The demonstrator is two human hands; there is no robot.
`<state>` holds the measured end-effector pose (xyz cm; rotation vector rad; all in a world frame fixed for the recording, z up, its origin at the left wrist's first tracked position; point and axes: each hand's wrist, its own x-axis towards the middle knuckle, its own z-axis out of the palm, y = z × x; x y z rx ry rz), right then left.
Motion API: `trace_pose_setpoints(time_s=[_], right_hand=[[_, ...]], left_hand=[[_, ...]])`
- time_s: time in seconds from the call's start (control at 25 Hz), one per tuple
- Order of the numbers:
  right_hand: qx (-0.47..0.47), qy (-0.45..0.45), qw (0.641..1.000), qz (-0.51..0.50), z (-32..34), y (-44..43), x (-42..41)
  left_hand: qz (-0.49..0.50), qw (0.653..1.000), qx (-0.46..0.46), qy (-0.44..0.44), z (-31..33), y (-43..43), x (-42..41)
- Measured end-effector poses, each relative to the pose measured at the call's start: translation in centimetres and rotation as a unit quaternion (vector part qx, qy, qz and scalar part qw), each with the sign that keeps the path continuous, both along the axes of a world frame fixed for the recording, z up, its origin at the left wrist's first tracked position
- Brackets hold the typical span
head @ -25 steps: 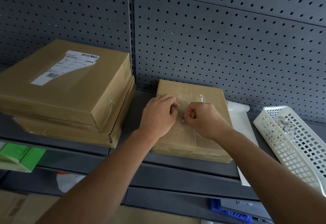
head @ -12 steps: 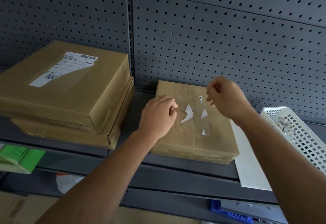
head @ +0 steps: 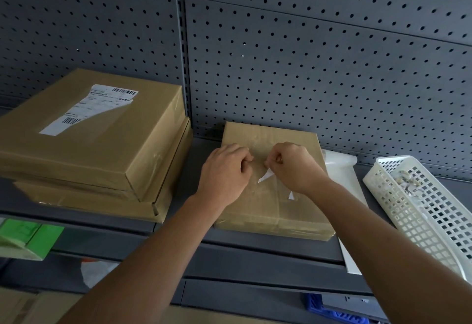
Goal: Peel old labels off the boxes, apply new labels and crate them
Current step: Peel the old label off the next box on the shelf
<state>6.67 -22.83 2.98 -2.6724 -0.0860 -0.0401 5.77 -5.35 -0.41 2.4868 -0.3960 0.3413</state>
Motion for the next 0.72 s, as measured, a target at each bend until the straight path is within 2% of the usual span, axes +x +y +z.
trace_pose_setpoints(time_s=[0.2, 0.36, 0.44, 0.64, 0.72], right_hand=[[0.017, -0.023, 0.998, -0.051, 1.0, -1.3, 0.2], [0.154, -0.088, 0.978, -0.109, 4.2, -2.4, 0.7], [0.182, -0.072, 0.975, -0.102, 5.1, -2.7, 0.4], [0.07, 0.044, 0.996, -0.023, 3.4, -2.3, -0.9], [0.065, 0.085, 0.994, -0.002, 2.9, -2.1, -0.9]], left_hand=[[-0.001, 1.0, -0.002, 0.002, 0.0, 0.0, -0.1], [0.009, 1.0, 0.019, 0.0, 0.0, 0.1, 0.1], [0.012, 1.0, 0.024, 0.002, 0.0, 0.1, 0.1], [0.005, 1.0, 0.016, 0.004, 0.1, 0.0, 0.0], [0.007, 1.0, 0.01, 0.003, 0.1, 0.0, 0.1]])
